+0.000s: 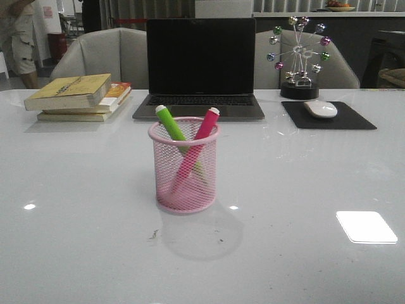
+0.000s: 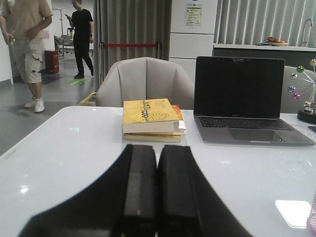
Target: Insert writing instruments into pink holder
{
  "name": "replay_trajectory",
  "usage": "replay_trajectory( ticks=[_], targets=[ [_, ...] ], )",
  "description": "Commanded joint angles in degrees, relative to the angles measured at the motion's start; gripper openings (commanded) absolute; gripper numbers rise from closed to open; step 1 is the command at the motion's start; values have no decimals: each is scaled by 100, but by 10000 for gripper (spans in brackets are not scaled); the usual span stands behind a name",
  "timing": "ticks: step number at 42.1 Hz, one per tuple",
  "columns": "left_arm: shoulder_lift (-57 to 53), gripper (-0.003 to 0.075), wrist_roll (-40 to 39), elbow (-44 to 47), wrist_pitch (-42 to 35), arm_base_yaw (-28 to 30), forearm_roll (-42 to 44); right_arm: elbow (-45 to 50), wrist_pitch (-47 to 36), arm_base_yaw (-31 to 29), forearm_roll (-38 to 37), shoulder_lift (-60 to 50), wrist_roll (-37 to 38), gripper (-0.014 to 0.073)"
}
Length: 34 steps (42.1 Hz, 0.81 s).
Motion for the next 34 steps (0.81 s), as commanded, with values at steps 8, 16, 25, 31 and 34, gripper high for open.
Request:
replay_trajectory(
  ticks=[8,16,25,31,34],
  targets=[
    [-113,97,-45,-8,-491,-42,0,-142,-341,-32,-15,-31,-58,58],
    [-113,97,-45,-8,-491,-42,0,303,-1010,-896,219,-458,-58,58],
    [-113,97,-45,-8,-491,-42,0,1743,-3028,-2240,410,-1603,-58,58],
    [-113,97,-45,-8,-491,-42,0,2653,-4067,-2877,459,-2338,-58,58],
    [-113,97,-45,-8,-491,-42,0,3003,-4350,-3074,503,-2646,-58,58]
  ],
)
